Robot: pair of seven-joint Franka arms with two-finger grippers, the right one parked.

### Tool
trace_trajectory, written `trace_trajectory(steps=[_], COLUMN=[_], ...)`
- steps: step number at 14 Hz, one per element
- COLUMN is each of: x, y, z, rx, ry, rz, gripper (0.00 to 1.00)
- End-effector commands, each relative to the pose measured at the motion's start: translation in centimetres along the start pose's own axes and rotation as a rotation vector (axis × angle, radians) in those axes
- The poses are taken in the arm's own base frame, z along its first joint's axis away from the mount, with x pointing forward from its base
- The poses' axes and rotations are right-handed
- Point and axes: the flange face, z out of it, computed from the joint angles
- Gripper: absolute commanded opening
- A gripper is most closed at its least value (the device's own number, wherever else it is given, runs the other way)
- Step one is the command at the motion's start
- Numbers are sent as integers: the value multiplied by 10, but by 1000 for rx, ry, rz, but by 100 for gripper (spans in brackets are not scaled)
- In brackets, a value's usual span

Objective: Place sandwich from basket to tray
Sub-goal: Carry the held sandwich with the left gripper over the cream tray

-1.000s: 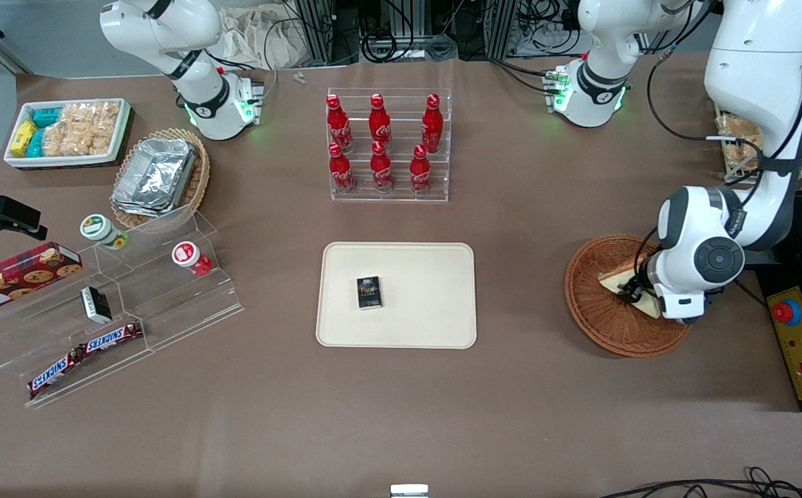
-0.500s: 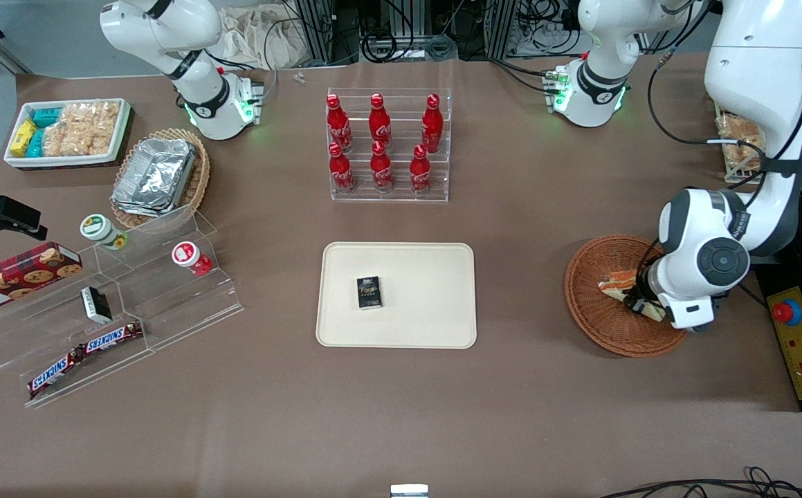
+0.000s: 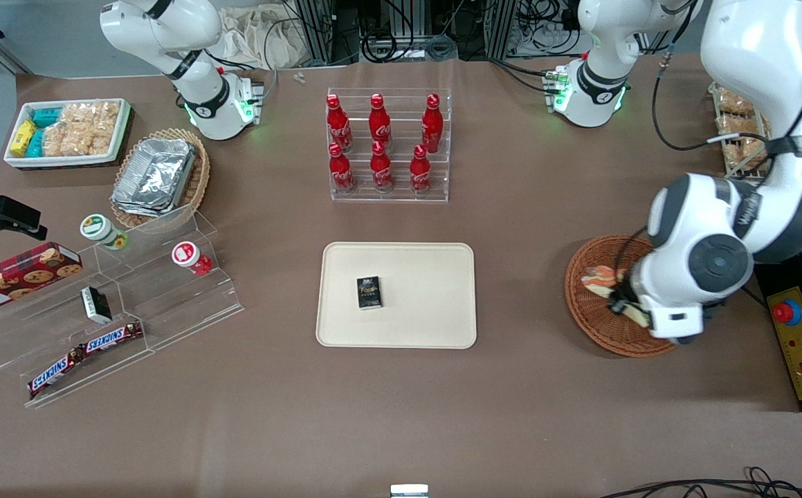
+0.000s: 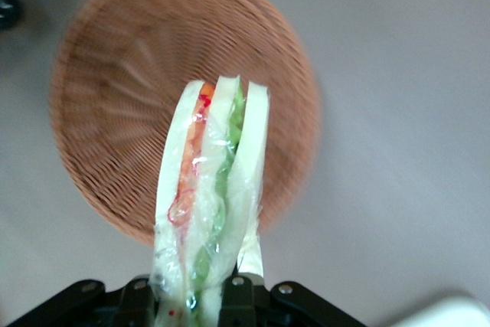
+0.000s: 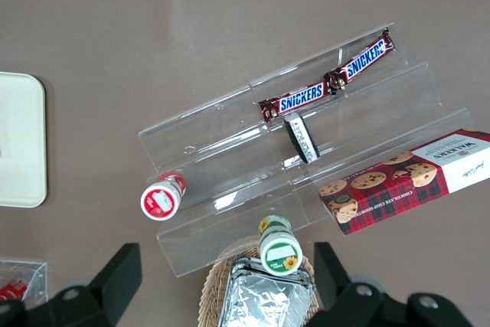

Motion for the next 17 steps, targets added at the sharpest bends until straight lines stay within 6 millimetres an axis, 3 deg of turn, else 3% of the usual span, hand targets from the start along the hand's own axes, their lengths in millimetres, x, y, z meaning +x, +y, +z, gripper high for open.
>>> trace_trajectory(steps=[1,3,5,8,9,11,12,13,14,17], x=[-71,-127,-165,-214,-219,-216,-214,-213,-212,-208], y=[50,86,123,160,172,176,178,181,184,183], z=[-8,1,19,82,102,107,110,121,125,110], rx=[-19,-25,-36,-28,-70,-85,-92,-86,-96,-125], ry=[-28,-20,-30,-72,-64,-31,-34,-41,-40,-35], rz=[153,369,616,686,697,708,702,708,711,682], gripper=[0,0,0,0,0,0,16,71,99,100])
